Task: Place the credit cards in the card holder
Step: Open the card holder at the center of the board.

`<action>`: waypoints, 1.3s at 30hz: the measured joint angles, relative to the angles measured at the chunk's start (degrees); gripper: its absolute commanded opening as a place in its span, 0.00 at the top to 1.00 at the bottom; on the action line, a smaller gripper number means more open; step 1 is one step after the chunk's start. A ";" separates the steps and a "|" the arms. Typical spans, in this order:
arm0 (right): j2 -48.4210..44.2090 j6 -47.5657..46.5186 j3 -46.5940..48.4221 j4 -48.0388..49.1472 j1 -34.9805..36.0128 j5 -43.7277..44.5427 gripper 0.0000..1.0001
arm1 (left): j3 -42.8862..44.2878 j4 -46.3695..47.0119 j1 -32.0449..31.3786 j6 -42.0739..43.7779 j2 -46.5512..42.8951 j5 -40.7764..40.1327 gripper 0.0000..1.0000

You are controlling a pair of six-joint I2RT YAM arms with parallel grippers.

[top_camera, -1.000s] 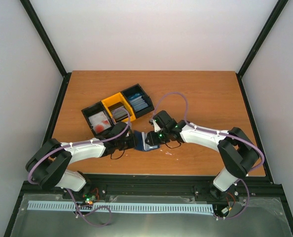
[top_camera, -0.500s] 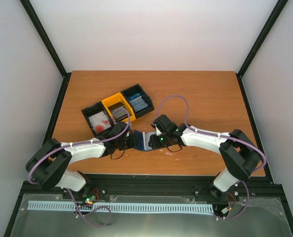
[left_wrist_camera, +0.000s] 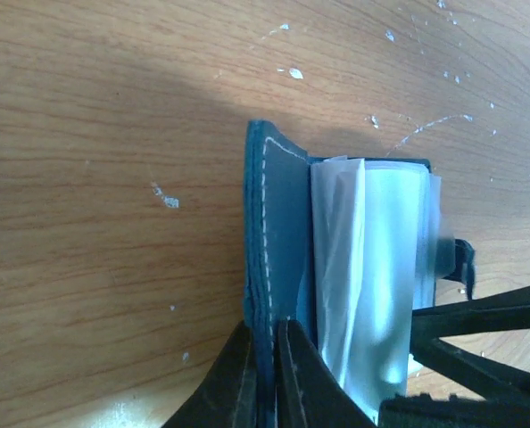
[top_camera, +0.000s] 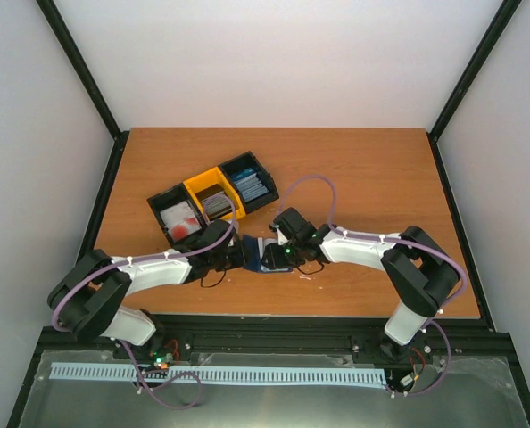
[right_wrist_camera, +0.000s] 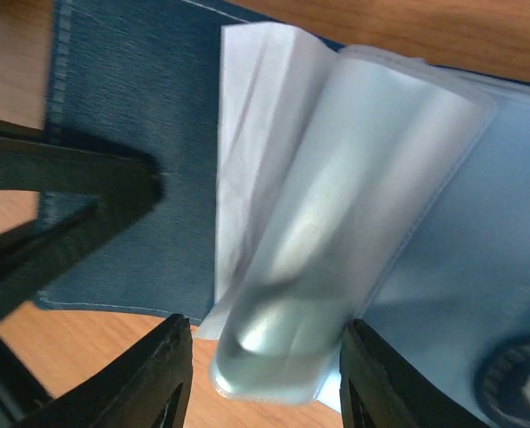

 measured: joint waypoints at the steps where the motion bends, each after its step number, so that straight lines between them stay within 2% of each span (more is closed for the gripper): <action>1: 0.00 0.50 -0.39 1.95 -0.02 -1.49 0.54 | -0.07 0.15 0.00 -0.04 0.13 0.00 0.95; 19: 0.00 7.21 -8.07 26.10 -4.07 -17.05 0.52 | -2.40 3.54 0.00 -1.70 0.83 0.24 0.96; 26: 0.00 12.17 -12.83 38.97 -6.91 -22.01 0.63 | -2.45 4.22 0.00 -1.73 1.27 0.46 0.96; 31: 0.00 14.84 -15.34 43.93 -8.13 -22.95 0.72 | -2.62 4.52 0.00 -1.75 1.29 0.61 0.96; 34: -0.72 15.06 -16.22 44.37 -8.22 -21.81 0.74 | -2.64 4.57 0.00 -1.75 1.29 0.63 0.96; 39: -6.84 13.11 -16.92 39.39 -8.35 -16.13 0.88 | -2.73 4.63 0.00 -1.75 1.29 0.63 0.96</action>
